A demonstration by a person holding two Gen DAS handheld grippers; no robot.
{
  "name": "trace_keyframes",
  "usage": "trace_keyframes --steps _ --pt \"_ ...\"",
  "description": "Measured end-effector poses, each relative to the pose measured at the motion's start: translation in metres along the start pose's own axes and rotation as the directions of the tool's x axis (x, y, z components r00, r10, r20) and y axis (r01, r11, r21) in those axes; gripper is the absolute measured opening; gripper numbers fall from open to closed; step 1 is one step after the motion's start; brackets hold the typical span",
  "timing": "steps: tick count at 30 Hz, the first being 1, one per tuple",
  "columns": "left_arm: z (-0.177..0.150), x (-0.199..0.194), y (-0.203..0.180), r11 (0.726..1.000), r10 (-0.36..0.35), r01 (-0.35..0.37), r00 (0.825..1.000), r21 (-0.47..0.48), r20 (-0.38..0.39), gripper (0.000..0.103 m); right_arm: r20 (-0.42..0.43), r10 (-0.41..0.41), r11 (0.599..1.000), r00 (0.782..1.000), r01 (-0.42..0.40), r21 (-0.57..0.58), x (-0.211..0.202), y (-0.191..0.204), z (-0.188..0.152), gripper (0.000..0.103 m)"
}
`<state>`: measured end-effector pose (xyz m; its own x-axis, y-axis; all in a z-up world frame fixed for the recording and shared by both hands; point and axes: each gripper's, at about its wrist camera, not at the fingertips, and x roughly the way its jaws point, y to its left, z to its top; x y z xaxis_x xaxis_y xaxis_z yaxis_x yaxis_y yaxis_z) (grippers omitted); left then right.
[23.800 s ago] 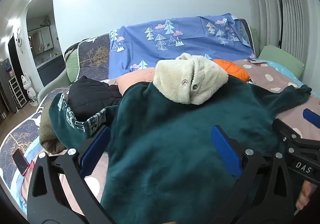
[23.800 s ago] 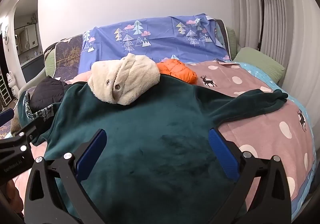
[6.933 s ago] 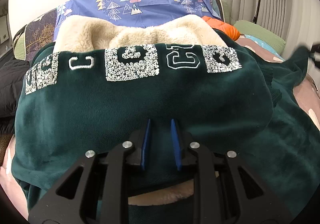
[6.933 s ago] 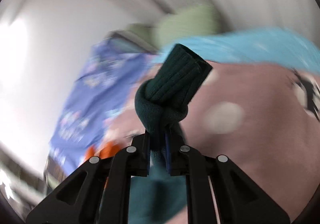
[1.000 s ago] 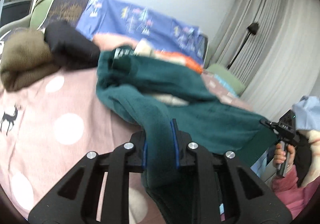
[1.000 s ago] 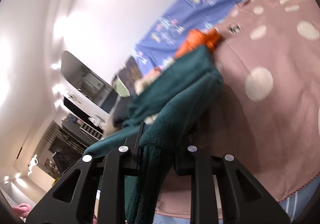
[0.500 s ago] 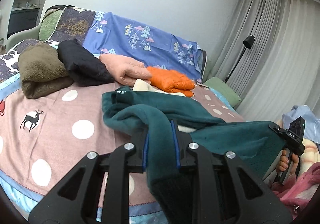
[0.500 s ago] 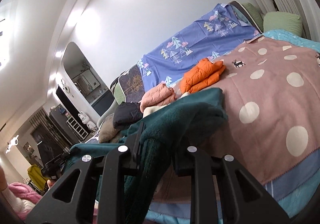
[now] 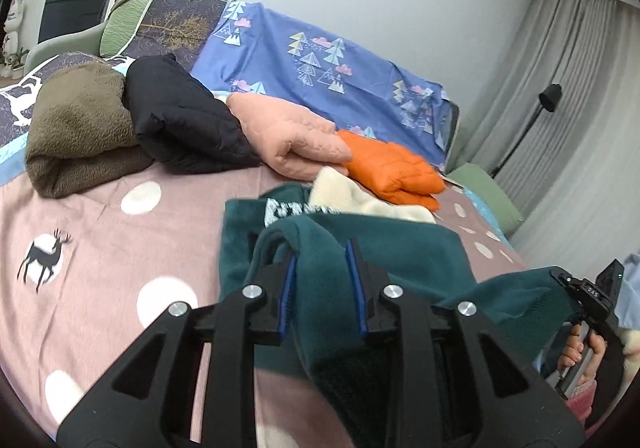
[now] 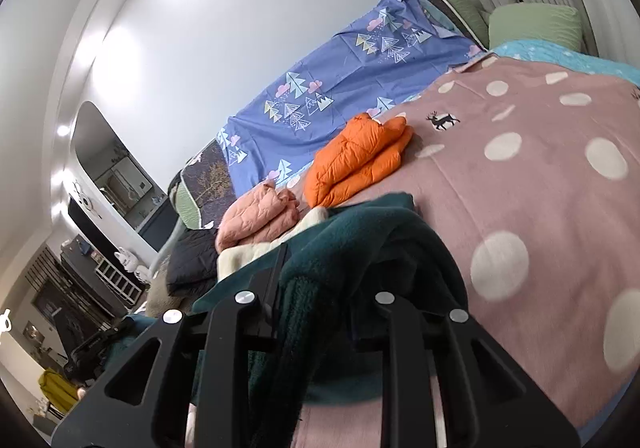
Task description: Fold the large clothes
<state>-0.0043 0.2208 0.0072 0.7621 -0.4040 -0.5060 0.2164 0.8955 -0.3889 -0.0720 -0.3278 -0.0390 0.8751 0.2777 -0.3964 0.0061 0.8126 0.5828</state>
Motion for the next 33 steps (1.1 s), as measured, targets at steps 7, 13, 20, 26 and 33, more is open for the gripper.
trace_keyframes --steps 7,13,20,26,33 --pt "0.012 0.064 0.028 0.998 0.037 -0.039 0.999 -0.049 -0.037 0.028 -0.079 -0.070 0.997 0.994 0.071 0.013 0.067 -0.020 -0.002 0.024" --pt "0.014 0.076 0.043 0.994 0.050 -0.053 0.998 -0.100 -0.027 0.039 -0.104 -0.011 0.999 0.995 0.016 0.045 0.064 -0.019 0.005 0.033" --pt "0.024 0.005 0.025 0.999 -0.007 0.014 0.988 -0.046 0.152 0.063 -0.130 0.058 0.996 0.990 -0.066 -0.060 0.023 0.009 0.001 0.056" --pt "-0.012 -0.021 0.011 0.995 -0.088 0.086 0.996 0.053 0.021 0.074 -0.116 -0.025 0.985 0.993 0.005 -0.173 0.020 0.022 -0.017 0.047" --pt "-0.064 -0.021 -0.001 0.988 -0.094 0.113 0.981 0.108 -0.167 0.081 -0.099 -0.022 0.994 0.995 0.011 -0.108 0.023 0.014 -0.018 0.036"
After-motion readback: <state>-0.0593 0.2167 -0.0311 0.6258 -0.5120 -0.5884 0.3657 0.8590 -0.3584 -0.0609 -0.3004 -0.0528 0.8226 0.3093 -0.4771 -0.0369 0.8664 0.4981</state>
